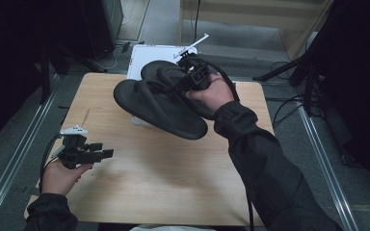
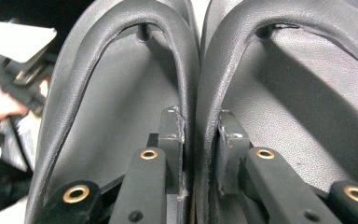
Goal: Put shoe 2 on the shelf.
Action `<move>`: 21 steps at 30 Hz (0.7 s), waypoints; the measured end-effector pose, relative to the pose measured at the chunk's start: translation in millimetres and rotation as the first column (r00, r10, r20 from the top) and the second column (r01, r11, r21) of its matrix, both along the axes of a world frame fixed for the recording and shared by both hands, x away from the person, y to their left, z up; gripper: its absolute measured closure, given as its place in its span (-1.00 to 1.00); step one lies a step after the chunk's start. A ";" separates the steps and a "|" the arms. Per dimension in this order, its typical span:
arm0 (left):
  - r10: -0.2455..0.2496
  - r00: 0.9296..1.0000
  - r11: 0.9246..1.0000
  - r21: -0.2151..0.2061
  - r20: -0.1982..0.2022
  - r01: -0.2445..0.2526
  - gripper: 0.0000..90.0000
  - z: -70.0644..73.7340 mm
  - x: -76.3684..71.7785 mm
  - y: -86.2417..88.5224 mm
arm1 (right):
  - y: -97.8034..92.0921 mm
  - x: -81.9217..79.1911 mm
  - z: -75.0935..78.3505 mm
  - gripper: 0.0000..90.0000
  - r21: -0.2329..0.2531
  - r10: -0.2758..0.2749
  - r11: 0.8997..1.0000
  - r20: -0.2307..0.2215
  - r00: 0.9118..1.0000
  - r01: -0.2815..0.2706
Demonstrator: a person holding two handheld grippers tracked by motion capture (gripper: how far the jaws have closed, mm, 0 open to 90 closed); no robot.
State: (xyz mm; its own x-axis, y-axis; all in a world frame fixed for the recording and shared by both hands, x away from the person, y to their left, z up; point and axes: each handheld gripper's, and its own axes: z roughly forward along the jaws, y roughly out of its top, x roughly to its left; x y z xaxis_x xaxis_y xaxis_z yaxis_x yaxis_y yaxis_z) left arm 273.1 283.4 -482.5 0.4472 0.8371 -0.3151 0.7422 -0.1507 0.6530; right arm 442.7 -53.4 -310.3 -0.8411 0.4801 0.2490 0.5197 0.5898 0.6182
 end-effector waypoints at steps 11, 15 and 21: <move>-0.009 1.000 1.000 -0.002 -0.003 0.009 -0.14 -0.3 0.6 -2.3 | 13.6 49.4 -1.9 0.70 -0.012 -0.274 0.962 0.025 0.962 0.274; -0.015 1.000 1.000 -0.001 0.000 0.015 -0.14 -1.0 1.3 -3.5 | 21.2 64.9 -5.4 0.70 -0.034 -0.384 0.923 0.012 0.923 0.384; -0.021 1.000 1.000 0.000 -0.004 0.021 -0.14 -1.0 1.5 -5.0 | 37.6 77.7 -10.9 0.70 0.000 -0.550 0.835 -0.030 0.835 0.550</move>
